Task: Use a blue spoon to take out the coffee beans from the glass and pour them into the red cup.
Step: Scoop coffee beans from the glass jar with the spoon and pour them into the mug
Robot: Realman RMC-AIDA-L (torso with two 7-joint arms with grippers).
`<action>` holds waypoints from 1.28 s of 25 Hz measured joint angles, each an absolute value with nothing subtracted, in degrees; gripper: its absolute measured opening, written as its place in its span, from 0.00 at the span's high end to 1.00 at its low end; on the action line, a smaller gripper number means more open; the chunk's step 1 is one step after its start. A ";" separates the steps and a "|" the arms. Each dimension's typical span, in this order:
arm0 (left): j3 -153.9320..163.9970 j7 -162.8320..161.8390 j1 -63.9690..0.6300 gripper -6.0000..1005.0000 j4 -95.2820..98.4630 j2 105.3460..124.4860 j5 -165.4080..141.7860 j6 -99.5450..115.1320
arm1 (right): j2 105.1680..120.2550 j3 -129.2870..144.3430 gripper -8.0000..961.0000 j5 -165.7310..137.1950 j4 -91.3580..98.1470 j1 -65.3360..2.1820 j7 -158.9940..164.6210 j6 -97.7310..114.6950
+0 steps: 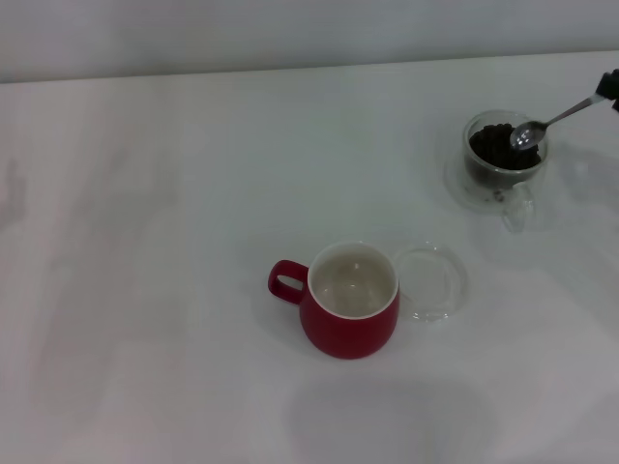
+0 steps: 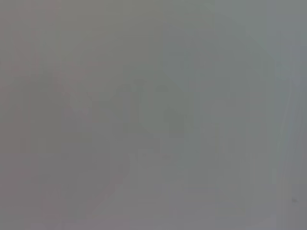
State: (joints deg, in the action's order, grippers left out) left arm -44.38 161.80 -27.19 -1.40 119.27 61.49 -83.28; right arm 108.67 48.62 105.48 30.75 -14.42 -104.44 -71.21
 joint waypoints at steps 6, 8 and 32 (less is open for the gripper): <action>-44.38 161.80 -26.64 0.50 -1.78 119.27 61.49 -83.28 | 110.93 48.36 0.84 102.14 34.90 -13.86 -106.32 -71.58; -44.38 161.81 -26.54 0.50 -1.85 119.27 61.49 -83.32 | 111.23 48.35 0.84 101.76 35.72 -13.65 -106.35 -71.62; -44.29 161.81 -26.09 0.50 -2.25 119.27 61.53 -83.40 | 112.39 46.82 0.84 98.51 36.41 -13.97 -108.65 -67.49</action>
